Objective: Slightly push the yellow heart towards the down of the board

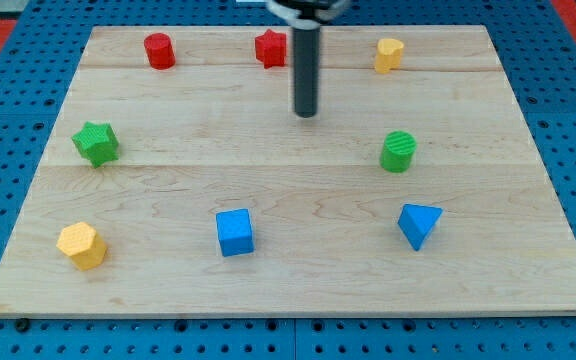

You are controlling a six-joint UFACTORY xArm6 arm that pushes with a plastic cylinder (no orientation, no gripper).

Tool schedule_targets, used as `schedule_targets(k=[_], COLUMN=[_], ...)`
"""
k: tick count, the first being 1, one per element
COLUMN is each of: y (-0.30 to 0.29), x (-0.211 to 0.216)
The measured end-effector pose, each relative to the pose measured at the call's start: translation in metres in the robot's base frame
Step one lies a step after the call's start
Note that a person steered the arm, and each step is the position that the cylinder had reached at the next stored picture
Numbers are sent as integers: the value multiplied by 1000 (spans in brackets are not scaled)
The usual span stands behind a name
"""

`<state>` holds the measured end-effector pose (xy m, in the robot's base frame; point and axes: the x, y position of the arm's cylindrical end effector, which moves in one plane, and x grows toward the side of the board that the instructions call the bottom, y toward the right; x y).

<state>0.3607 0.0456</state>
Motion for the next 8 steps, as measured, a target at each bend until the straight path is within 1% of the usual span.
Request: schedule_targets(k=[1, 2, 3, 4, 5, 7, 8], y=[72, 150, 153, 146, 149, 152, 117], x=[-2, -14, -64, -101, -114, -115, -132])
